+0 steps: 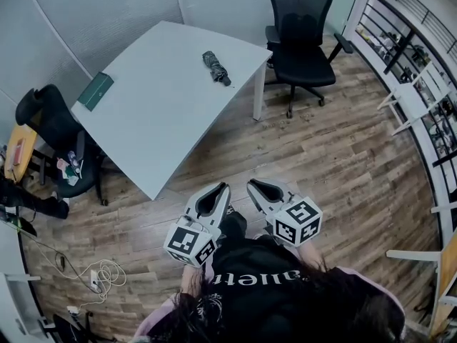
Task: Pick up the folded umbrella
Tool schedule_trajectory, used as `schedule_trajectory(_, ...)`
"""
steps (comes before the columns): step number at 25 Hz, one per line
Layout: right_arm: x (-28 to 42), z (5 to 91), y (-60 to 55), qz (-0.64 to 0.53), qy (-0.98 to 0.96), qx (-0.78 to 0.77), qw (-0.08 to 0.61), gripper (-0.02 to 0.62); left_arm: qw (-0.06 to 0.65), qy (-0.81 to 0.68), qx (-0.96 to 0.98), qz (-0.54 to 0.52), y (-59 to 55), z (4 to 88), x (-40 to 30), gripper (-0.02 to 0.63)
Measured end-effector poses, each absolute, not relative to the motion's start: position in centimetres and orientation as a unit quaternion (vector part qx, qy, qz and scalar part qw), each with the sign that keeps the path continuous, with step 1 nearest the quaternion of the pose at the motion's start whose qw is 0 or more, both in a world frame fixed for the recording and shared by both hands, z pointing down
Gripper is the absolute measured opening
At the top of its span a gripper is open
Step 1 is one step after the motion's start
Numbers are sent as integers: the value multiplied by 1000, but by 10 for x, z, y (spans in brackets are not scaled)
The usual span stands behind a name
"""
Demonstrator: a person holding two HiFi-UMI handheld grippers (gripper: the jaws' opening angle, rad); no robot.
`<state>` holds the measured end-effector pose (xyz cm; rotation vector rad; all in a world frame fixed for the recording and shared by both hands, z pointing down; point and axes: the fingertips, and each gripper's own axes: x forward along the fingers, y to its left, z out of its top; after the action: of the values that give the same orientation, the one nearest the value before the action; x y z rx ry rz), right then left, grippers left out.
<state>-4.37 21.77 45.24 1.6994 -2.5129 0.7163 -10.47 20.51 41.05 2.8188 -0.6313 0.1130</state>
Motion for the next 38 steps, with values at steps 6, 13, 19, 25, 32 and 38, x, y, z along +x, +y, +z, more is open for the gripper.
schedule_trajectory(6,-23,454,179,236,-799,554,10,43,130,-209,968,40,163,411,-85,46)
schedule_trajectory(13,-6,445,119,239,-793,561,-1,43,129,-203,970,40,102,403,-71,46)
schedule_trajectory(19,-9,445,75,246,-794,556,3,43,131,-202,970,39,59,399,-71,46)
schedule_trajectory(25,-27,451,33,254,-801,542,12,43,130,-212,968,40,23,401,-88,46)
schedule_trajectory(32,-48,459,3,259,-809,527,32,43,144,-227,962,43,-12,413,-106,46)
schedule_trajectory(38,-30,466,-8,271,-798,537,41,43,155,-219,962,44,-21,420,-93,46)
